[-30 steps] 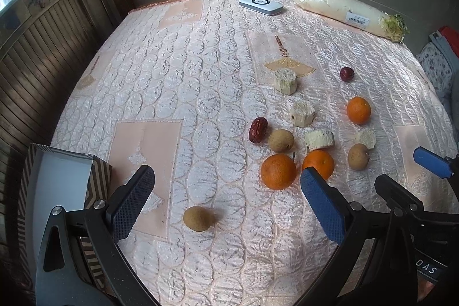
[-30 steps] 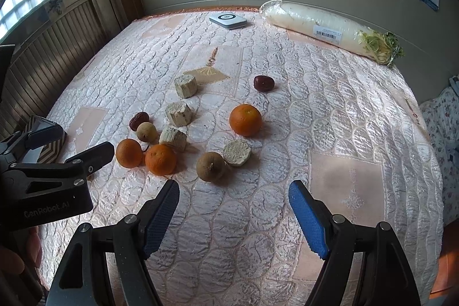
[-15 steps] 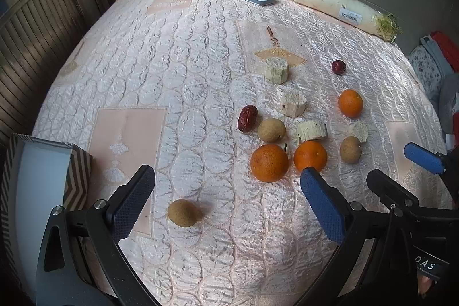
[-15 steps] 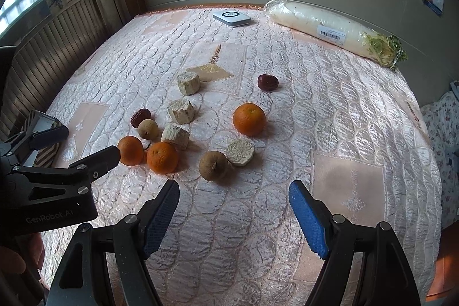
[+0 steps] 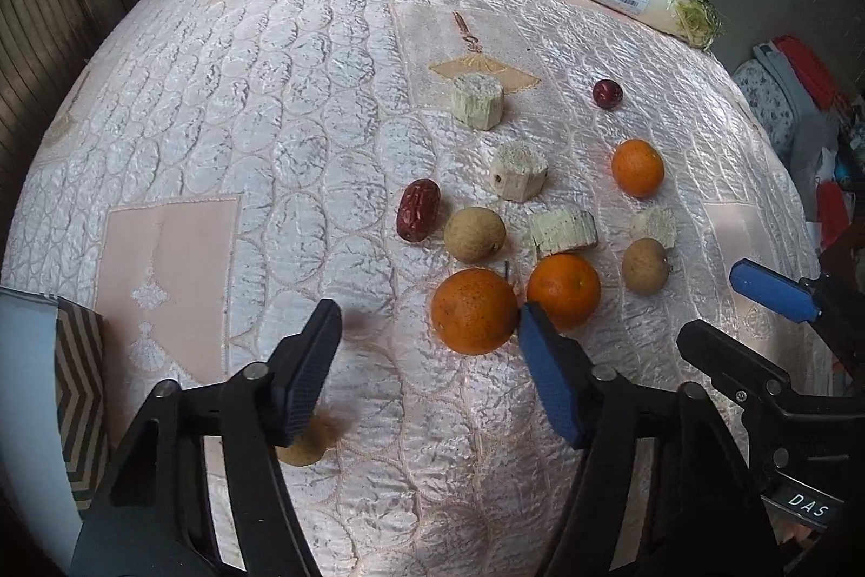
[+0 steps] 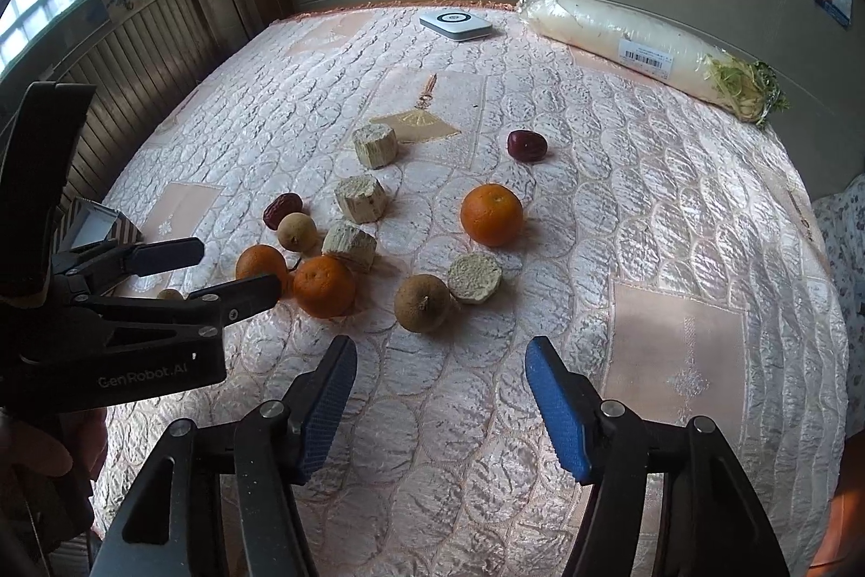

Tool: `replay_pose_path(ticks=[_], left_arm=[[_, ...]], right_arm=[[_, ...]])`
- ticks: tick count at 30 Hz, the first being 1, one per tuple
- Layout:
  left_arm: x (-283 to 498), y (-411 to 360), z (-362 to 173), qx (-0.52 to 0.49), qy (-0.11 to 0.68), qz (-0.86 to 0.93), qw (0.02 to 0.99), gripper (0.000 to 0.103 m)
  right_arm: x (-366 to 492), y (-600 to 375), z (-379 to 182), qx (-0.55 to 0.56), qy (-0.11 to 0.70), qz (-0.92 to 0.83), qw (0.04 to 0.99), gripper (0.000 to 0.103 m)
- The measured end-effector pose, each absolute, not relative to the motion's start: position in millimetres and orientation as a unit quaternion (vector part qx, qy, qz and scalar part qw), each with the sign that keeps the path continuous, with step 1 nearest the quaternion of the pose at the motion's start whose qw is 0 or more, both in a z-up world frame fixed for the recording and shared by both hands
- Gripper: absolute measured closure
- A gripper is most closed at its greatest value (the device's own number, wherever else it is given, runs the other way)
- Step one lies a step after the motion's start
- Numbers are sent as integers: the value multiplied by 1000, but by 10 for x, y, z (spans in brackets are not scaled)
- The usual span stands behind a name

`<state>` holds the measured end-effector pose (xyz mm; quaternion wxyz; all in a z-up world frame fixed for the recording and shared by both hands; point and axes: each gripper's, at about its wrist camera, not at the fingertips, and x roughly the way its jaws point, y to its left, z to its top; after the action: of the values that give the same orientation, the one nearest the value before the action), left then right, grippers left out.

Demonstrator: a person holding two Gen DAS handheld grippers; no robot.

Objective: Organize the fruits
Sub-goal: 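Grasp the large orange with the left tool while the right tool grasps a smaller orange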

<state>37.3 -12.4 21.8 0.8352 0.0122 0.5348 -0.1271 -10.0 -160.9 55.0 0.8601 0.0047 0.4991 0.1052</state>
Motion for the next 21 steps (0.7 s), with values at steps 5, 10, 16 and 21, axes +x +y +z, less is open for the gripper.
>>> replay_pose_path(ticks=[5, 10, 16, 21], left_arm=[[389, -153, 209, 16, 536, -136, 833, 72], [353, -37, 282, 9, 535, -119, 837, 72], [278, 118, 408, 11, 523, -93, 847, 72], [220, 245, 461, 6, 521, -79, 850, 72]], right_arm=[[-89, -1544, 544, 15, 501, 135, 855, 51], [-38, -1388, 509, 30, 505, 169, 846, 52], [132, -1173, 398, 30, 518, 186, 835, 52], [225, -1087, 299, 21, 526, 176, 832, 57]])
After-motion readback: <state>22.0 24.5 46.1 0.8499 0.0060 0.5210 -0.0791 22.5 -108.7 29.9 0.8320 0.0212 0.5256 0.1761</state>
